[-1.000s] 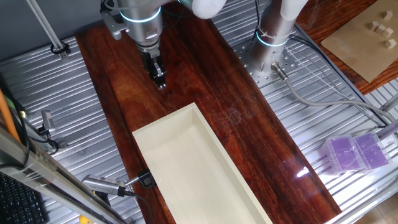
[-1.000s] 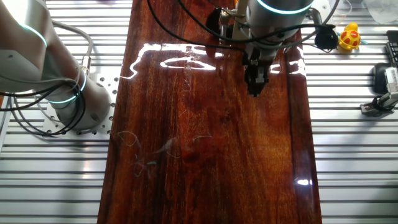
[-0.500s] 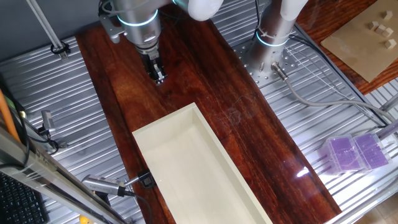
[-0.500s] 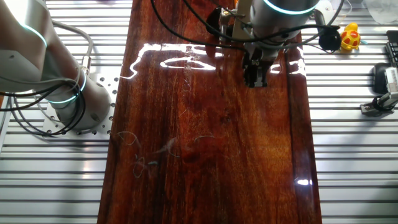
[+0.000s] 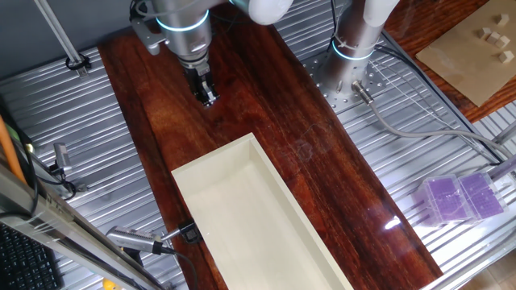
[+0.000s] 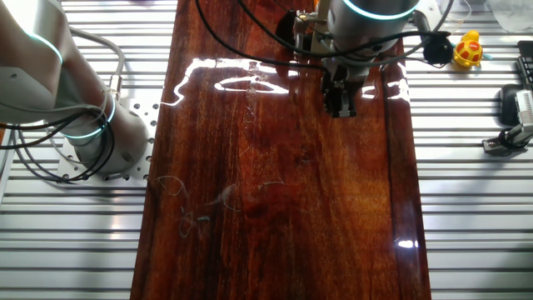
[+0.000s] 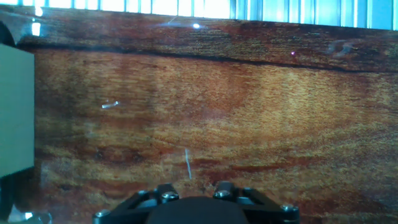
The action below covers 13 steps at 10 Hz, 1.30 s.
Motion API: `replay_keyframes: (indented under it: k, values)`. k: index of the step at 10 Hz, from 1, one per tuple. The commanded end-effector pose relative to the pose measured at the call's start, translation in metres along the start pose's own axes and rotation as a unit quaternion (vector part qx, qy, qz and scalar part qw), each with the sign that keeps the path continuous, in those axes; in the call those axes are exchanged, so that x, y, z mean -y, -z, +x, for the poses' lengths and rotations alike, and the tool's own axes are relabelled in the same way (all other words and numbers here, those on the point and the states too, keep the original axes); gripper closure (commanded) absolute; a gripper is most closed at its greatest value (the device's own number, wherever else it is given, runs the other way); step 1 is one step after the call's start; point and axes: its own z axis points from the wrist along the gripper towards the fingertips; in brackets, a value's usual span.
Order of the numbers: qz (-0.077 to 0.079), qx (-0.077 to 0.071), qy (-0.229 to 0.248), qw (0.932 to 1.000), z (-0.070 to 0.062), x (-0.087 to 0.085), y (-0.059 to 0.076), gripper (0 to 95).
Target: Turn off the water tap
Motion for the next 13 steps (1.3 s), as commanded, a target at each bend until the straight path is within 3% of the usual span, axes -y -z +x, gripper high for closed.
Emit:
replay_keyframes:
  k: [1,6,10,13]
  values:
    - [0.000,0.005,0.001,1.0000,0.0019,0.0002,0.0010,95.0]
    - [0.000,0.006,0.006,1.0000,0.0020,0.0005,0.0010,95.0]
    - [-0.010,0.008,0.088,0.9960,0.0020,0.0006,0.0009,95.0]
    - [-0.011,0.007,0.098,0.9951,0.0020,0.0006,0.0009,95.0]
